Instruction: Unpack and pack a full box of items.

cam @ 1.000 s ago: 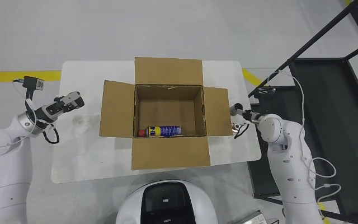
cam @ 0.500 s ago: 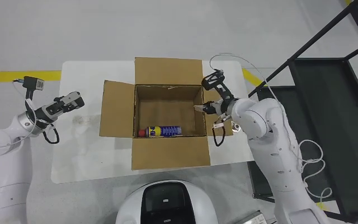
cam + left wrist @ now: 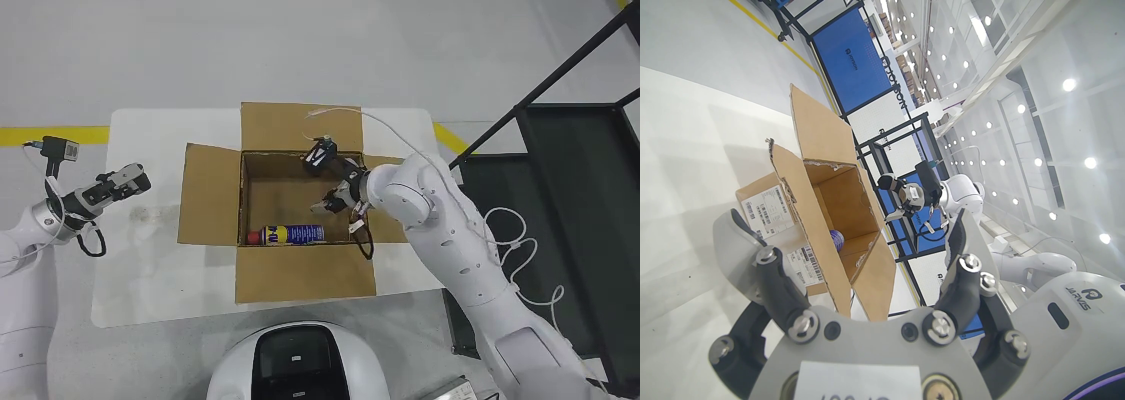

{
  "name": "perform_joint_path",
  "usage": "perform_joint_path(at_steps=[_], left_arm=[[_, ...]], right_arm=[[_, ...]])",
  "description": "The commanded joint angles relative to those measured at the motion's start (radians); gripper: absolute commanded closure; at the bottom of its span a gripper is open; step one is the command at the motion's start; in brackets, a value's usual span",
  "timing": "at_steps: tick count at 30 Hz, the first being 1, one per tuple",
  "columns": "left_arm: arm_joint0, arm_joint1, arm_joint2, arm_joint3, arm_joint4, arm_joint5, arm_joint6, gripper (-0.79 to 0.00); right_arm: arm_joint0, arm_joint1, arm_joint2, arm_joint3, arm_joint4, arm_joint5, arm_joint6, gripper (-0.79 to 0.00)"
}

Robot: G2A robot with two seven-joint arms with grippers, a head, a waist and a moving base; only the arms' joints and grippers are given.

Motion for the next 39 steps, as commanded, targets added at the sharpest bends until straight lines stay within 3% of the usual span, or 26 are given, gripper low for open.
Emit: perform_joint_path(at_steps=[1, 6, 11, 18, 39], left_arm=[[0.000, 0.000, 0.000, 0.000, 0.000, 0.000, 0.000, -0.785], [0.000, 0.000, 0.000, 0.000, 0.000, 0.000, 0.000, -0.785], [0.000, 0.000, 0.000, 0.000, 0.000, 0.000, 0.000, -0.785], [0.000, 0.000, 0.000, 0.000, 0.000, 0.000, 0.000, -0.785], [0.000, 0.000, 0.000, 0.000, 0.000, 0.000, 0.000, -0.785]], right_arm=[[0.000, 0.000, 0.000, 0.000, 0.000, 0.000, 0.000, -0.785], [-0.001, 0.001, -0.002, 0.002, -0.009, -0.004, 0.001, -0.785], [0.033, 0.000, -0.054, 0.060, -0.005, -0.112, 0.001, -0.785], [0.104, -0.015, -0.129, 0.171, 0.024, -0.169, -0.055, -0.785], [0.115, -0.016, -0.139, 0.187, 0.032, -0.176, -0.069, -0.785]])
